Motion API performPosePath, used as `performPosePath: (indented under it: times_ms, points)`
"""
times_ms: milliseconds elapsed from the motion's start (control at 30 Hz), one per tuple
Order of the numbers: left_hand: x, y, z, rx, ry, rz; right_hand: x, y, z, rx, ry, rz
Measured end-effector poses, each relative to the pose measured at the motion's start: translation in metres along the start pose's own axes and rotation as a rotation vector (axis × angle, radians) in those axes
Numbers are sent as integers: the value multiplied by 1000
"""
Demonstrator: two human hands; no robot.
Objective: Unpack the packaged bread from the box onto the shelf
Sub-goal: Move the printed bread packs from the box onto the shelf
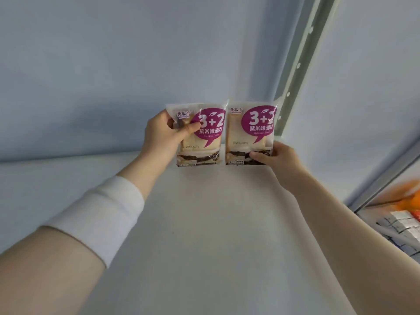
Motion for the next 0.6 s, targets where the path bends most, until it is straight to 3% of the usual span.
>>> performPosePath:
  times_ms: [133, 300, 600]
  points:
    - [24, 19, 16, -6, 15, 6, 29, 11, -5, -52, -3, 10]
    - [40, 22, 25, -15, 40, -114, 45, 21, -2, -127, -35, -9]
    - [35, 24, 19, 286, 181, -276, 43, 23, 6, -276, -90, -257]
Point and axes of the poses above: each hand's wrist, its own x-axis towards the middle knuckle, its own y-axis out of the palm, z = x × y, the point moved 7 cm from there along x, towards the middle knuckle, and after that the axes turned 12 degrees about -z, right-handed, at the moved point
